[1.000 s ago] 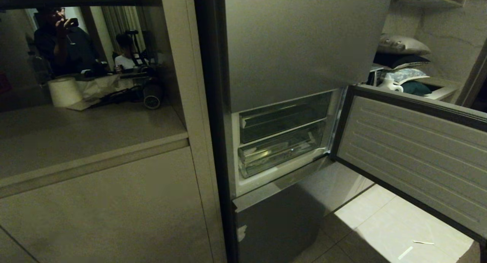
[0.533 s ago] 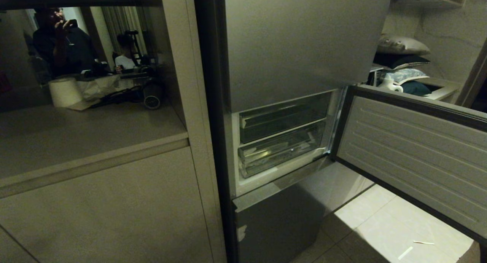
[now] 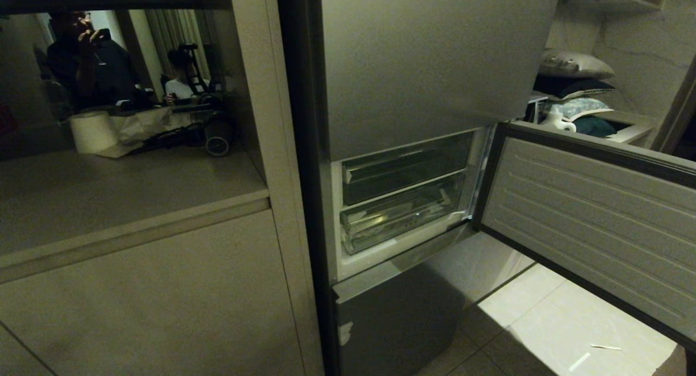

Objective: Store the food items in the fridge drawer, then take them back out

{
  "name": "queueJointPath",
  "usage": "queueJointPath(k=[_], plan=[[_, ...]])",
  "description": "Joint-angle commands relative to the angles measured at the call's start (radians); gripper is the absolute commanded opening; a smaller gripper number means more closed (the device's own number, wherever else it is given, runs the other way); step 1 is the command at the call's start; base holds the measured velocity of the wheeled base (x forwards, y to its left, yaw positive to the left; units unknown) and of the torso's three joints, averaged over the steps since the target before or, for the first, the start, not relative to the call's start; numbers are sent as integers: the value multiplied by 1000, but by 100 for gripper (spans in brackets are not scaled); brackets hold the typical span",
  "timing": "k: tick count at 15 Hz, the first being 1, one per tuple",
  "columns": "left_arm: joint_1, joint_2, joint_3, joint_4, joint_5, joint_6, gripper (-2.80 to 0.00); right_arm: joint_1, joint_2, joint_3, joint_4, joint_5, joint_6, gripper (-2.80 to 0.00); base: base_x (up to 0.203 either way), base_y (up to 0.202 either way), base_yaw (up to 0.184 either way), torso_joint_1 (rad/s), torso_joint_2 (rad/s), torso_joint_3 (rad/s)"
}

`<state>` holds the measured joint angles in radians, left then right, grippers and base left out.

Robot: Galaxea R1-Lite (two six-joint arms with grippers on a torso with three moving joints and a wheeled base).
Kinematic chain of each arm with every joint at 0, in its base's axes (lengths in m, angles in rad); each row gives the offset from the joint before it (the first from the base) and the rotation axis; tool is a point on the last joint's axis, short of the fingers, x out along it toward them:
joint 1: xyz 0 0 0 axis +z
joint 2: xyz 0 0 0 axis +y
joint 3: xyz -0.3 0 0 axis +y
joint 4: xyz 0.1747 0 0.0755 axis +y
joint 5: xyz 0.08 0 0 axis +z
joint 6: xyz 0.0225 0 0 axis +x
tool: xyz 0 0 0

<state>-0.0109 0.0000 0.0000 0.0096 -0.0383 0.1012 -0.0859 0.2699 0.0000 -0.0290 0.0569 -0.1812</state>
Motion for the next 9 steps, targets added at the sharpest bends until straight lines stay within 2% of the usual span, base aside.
queueJointPath(k=[1,6,9], plan=[[0,2,0,0,0,-3,-280,118,-40,12,-2,-5,45,-280,0,0,0,0,0,0],[0,2,0,0,0,0,-280,82,-270,14,-6,-47,77,-280,0,0,0,0,0,0],[0,2,0,0,0,0,-280,78,-271,18,-20,-55,95,-280,0,0,0,0,0,0]])
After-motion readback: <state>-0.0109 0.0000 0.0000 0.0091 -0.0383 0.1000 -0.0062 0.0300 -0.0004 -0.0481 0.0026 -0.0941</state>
